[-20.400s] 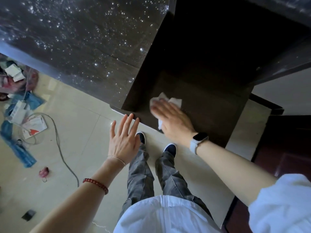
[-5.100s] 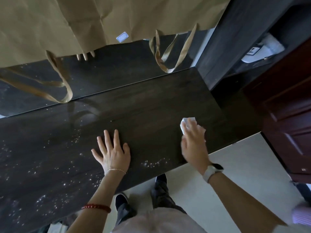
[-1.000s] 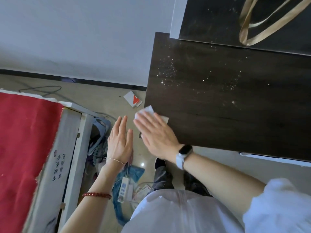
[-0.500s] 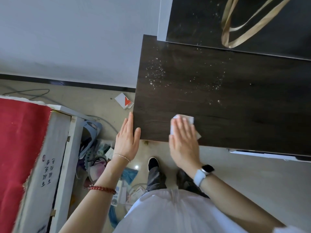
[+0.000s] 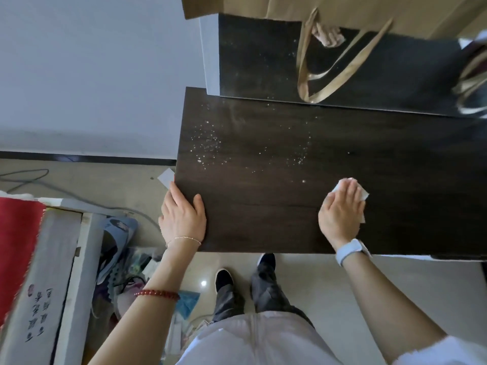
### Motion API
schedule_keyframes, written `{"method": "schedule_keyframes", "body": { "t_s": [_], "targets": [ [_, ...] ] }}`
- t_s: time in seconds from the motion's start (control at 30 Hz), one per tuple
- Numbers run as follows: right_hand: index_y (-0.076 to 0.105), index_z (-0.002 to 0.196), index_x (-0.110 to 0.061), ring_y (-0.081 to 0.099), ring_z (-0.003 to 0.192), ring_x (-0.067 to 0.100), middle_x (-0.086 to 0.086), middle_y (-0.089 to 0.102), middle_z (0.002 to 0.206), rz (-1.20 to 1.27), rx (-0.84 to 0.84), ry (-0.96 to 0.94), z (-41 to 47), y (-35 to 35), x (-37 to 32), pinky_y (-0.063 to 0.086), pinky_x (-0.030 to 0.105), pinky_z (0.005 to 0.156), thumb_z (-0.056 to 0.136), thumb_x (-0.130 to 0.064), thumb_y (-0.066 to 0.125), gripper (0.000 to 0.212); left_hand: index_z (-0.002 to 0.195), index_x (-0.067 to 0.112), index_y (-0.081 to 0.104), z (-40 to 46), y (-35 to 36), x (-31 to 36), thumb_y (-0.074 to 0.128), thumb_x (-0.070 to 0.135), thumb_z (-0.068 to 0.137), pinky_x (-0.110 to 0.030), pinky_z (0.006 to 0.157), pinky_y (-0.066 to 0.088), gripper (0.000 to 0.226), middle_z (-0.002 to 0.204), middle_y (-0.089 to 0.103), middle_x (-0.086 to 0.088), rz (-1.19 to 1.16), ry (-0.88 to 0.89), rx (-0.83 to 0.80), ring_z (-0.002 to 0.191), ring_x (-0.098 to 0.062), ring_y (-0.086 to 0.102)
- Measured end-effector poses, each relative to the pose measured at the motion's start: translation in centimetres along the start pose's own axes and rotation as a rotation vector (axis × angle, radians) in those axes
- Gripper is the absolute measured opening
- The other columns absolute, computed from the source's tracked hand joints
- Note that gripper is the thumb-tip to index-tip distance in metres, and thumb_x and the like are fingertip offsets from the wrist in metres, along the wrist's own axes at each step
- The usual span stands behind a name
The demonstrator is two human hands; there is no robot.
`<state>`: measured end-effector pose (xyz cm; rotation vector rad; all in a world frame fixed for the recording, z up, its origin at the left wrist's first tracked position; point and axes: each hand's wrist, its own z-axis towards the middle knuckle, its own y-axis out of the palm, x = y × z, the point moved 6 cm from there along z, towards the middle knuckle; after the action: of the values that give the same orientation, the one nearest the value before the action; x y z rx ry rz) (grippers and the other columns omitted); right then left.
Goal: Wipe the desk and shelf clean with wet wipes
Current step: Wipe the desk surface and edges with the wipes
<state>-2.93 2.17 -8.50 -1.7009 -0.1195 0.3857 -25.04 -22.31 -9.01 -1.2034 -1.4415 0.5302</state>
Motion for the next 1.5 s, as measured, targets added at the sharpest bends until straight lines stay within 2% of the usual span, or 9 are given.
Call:
{"method": "schedule_keyframes", "body": {
  "t_s": [0.1,0.3,0.37,0.6,0.67,0.87,1.17,1.3,1.5],
  "targets": [
    [0.017,0.144,-0.004,0.012,0.142,0.03,0.017,0.016,0.154,0.017,0.019,0.032,2.0,0.1,-2.5,0.01,0.047,0.116,0.098,-0.022,0.028,0.05,0.141,0.004,0.016,-0.1,0.2,0.4,0.039,0.035,0.092,-0.052,0.093,0.033,0.062,0.137,0.039,-0.023,0.085,-0.05,0.107,0.12,-0.04,0.04],
    [0.015,0.146,-0.015,0.008,0.144,0.021,0.004,0.014,0.156,0.008,-0.216,-0.821,-3.5,4.0,-15.7,0.004,0.041,0.117,0.097,-0.028,0.03,0.052,0.14,0.005,0.023,-0.4,1.0,0.9,0.042,0.03,0.091,-0.054,0.1,0.023,0.058,0.14,0.039,-0.02,0.12,-0.171,0.235,0.125,-0.037,0.037],
    [0.018,0.145,-0.015,0.01,0.144,0.022,0.004,0.016,0.156,0.012,-0.182,-0.764,-1.1,2.9,-12.9,0.007,0.043,0.117,0.097,-0.027,0.031,0.051,0.141,0.006,0.02,-0.5,1.3,1.4,0.04,0.028,0.092,-0.057,0.105,0.014,0.057,0.146,0.03,-0.019,0.098,-0.251,0.243,0.133,-0.033,0.027],
    [0.019,0.142,0.0,0.013,0.141,0.034,0.022,0.018,0.152,0.079,-0.002,0.069,9.9,-1.4,0.5,0.011,0.051,0.114,0.096,-0.019,0.033,0.051,0.142,0.007,0.018,-0.2,2.5,2.8,0.029,0.036,0.087,-0.06,0.108,0.008,0.063,0.149,0.021,-0.019,0.053,-0.397,0.291,0.137,-0.034,0.017],
    [0.018,0.142,-0.001,0.011,0.142,0.032,0.021,0.017,0.153,0.088,0.002,-0.037,10.2,-0.7,-3.2,0.006,0.047,0.115,0.095,-0.02,0.032,0.052,0.14,0.005,0.02,-0.2,2.5,2.9,0.027,0.037,0.084,-0.062,0.106,0.011,0.065,0.147,0.025,-0.021,0.071,-0.38,0.321,0.135,-0.037,0.021],
    [0.02,0.144,-0.012,0.011,0.143,0.021,0.006,0.019,0.155,0.058,-0.194,-0.82,2.3,3.1,-13.8,0.005,0.04,0.116,0.095,-0.026,0.031,0.052,0.139,0.006,0.021,0.0,2.7,2.8,0.027,0.038,0.085,-0.061,0.102,0.016,0.064,0.144,0.029,-0.021,0.141,-0.376,0.337,0.131,-0.039,0.025],
    [0.015,0.144,-0.003,0.006,0.144,0.026,0.015,0.012,0.155,0.102,-0.032,-0.115,15.3,-0.6,-6.0,0.006,0.047,0.116,0.097,-0.02,0.029,0.051,0.14,0.005,0.02,-0.1,2.6,2.8,0.027,0.038,0.086,-0.059,0.103,0.018,0.063,0.143,0.029,-0.023,0.15,-0.362,0.339,0.131,-0.039,0.027],
    [0.016,0.144,-0.002,0.006,0.144,0.027,0.016,0.014,0.155,0.129,-0.021,-0.205,14.2,0.8,-12.0,0.004,0.043,0.117,0.096,-0.02,0.029,0.052,0.14,0.005,0.021,-0.1,2.6,2.9,0.027,0.037,0.087,-0.058,0.103,0.018,0.063,0.143,0.031,-0.022,0.154,-0.367,0.333,0.13,-0.039,0.028],
    [0.02,0.142,-0.008,0.014,0.143,0.023,0.009,0.021,0.154,0.077,-0.11,-0.678,8.9,2.5,-17.5,0.01,0.041,0.116,0.093,-0.018,0.031,0.051,0.141,0.006,0.019,-0.2,2.6,2.7,0.025,0.039,0.086,-0.058,0.103,0.017,0.064,0.143,0.029,-0.022,0.166,-0.372,0.318,0.131,-0.038,0.026]
  ]
}}
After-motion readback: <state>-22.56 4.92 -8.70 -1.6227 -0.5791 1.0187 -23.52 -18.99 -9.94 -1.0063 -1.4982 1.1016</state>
